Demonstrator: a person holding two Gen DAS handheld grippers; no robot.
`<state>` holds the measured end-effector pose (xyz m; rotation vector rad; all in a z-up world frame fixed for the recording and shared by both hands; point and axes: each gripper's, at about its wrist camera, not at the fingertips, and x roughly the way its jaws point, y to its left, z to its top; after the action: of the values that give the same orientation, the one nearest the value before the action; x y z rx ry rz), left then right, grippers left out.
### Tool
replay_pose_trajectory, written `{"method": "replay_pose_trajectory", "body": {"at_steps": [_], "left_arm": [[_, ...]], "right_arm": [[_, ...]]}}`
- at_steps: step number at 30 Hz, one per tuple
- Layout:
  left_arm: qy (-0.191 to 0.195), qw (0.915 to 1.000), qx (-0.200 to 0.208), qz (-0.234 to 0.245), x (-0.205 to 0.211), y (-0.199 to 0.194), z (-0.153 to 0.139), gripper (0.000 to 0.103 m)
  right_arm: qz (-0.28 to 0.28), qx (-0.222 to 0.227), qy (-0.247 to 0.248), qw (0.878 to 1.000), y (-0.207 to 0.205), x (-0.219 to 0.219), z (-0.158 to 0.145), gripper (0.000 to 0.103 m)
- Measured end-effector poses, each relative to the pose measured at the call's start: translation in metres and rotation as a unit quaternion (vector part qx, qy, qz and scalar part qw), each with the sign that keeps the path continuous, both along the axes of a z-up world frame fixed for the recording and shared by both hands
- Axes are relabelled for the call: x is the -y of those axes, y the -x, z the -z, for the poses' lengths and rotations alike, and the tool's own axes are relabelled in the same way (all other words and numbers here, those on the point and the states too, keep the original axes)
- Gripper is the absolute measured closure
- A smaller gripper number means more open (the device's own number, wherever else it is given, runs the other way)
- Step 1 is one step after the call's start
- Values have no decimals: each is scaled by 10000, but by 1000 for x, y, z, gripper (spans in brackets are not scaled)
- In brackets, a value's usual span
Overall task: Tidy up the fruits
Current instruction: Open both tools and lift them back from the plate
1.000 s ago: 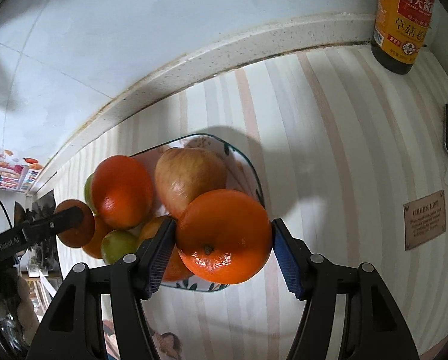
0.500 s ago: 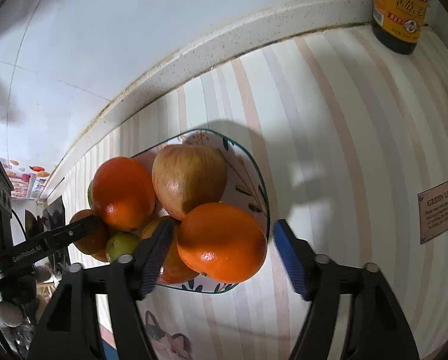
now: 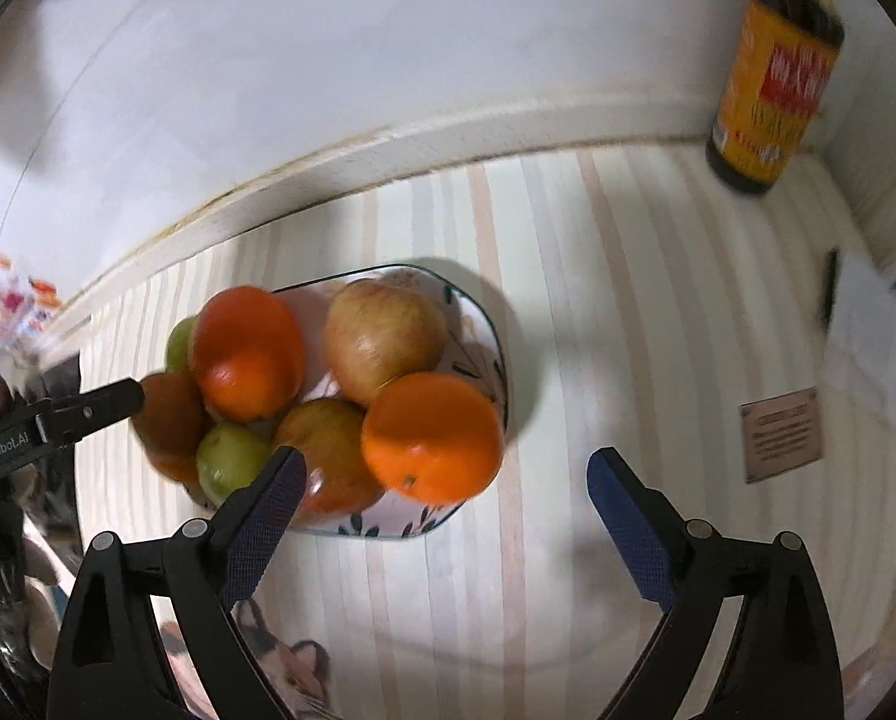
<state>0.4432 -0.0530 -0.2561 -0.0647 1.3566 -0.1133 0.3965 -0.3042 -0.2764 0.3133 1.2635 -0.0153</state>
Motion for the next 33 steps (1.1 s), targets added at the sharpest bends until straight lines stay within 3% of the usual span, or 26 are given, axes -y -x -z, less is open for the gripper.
{"method": "replay_pose_trajectory", "body": {"at_steps": [5, 10, 23, 33], "left_arm": [[-436, 9984, 368, -2, -8, 50, -13, 12], [-601, 9960, 655, 45, -12, 91, -35, 12], [-460, 9856, 1621, 144, -17, 172, -141, 12], [-250, 9884, 1481, 241, -26, 213, -168, 12]], "right_arm": [[-378, 190, 263, 9988, 25, -29, -25, 6], [-477, 370, 388, 9974, 55, -45, -50, 6], [-389, 1157, 668, 9903, 145, -61, -157, 6], [-452, 1432, 667, 9864, 199, -73, -208, 6]]}}
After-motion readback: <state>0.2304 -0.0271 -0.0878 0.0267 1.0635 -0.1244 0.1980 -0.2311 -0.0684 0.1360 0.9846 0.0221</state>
